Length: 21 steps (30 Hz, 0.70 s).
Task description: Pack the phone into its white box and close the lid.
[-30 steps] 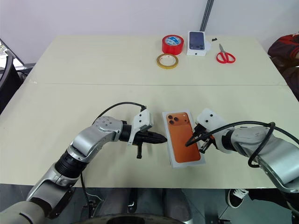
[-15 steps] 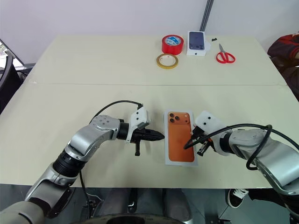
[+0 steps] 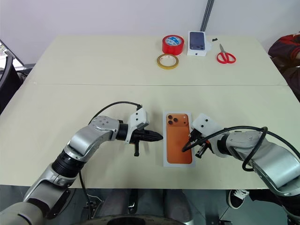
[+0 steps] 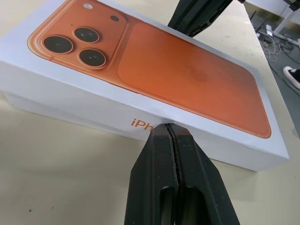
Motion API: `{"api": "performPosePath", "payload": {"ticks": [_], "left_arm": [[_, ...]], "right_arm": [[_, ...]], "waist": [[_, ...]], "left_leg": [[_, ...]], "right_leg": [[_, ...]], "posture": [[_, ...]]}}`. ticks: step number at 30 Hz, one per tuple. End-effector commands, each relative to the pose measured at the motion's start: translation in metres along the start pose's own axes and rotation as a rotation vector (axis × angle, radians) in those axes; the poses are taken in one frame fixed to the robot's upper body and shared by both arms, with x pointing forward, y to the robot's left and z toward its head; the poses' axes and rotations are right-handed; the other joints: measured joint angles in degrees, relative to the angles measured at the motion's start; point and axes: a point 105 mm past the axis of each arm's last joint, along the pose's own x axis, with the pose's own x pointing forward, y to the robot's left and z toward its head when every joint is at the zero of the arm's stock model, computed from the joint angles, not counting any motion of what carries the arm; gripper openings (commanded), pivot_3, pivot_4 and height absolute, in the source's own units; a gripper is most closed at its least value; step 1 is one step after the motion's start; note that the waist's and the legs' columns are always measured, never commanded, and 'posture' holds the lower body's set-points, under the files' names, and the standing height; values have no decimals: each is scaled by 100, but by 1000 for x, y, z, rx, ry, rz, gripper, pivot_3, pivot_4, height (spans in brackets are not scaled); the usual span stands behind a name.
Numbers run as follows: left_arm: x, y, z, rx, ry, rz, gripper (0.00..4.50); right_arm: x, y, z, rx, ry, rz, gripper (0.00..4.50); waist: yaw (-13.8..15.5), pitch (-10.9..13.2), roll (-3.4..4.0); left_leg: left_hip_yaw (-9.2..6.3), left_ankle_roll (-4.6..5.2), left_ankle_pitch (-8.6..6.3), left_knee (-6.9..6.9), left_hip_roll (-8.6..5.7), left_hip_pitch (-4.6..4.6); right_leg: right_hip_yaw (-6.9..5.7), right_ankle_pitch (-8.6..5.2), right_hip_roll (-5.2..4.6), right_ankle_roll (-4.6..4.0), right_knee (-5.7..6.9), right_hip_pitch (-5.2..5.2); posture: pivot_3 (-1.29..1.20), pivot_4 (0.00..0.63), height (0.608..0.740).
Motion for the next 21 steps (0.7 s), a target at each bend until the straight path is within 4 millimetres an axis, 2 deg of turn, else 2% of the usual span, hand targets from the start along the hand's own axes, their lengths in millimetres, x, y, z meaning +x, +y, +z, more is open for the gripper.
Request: {"api": "performPosePath", "payload": {"ticks": [1,5,9,13,16,21], "left_arm": [[-4,5,10,11,-39,25,0],[-12,16,20,-17,-100,74,0],[-19,33,42,-65,-213,145,0],[-10,40,52,-54,-234,173,0],[4,42,48,-15,-178,180,0],[23,52,23,20,-34,225,0]], "right_arm": [[-2,2,12,-41,-54,8,56],[-5,-9,11,-43,-51,-37,56],[-16,-17,14,-80,-67,-47,56],[-23,-15,18,-110,-90,-20,56],[-26,-10,20,-120,-111,14,56],[-33,11,18,-150,-129,113,56]], "waist": [[-1,0,0],[-1,0,0],[26,0,-1],[28,0,-1],[22,0,-1],[42,-1,-2]], "left_leg": [[0,0,0,0,0,0],[0,0,0,0,0,0],[0,0,0,3,0,0],[0,2,-1,6,-2,0],[0,2,-1,6,-2,0],[0,2,-1,7,-3,0]], "right_leg": [[0,0,0,0,0,0],[0,0,0,0,0,0],[-2,0,-1,0,0,0],[-2,0,-1,1,0,2],[-2,0,0,1,1,3],[-2,0,0,1,1,4]], "posture": [[0,150,740],[0,150,740],[0,150,740],[0,150,740],[0,150,740],[0,150,740]]}}
